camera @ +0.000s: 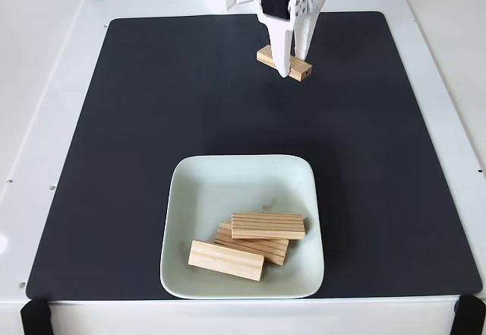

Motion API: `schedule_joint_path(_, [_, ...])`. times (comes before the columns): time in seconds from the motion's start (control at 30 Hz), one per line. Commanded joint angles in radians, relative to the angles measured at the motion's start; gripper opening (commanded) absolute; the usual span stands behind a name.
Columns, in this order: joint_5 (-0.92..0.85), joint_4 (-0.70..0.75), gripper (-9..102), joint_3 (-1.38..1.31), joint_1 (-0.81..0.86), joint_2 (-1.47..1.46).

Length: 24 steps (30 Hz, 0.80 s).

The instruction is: Pick up the wooden block and place them on the plate.

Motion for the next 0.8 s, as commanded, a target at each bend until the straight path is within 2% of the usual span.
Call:
schedule_joint_path(0.0, [-0.262, -0.005, 0, 0.000, 0.051, 0.141])
schedule_joint_path(0.17, [-0.612, -0.005, 0, -0.115, 0.153, 0.181])
schedule_joint_path(0.37, [-0.867, -0.005, 0, -0.350, 0.192, 0.069])
schedule_joint_path(0.6, [-1.012, 0.012, 0, -0.709, 0.224, -0.239])
schedule_joint_path(0.77, [-1.124, 0.198, 0, -0.914, 0.224, -0.462])
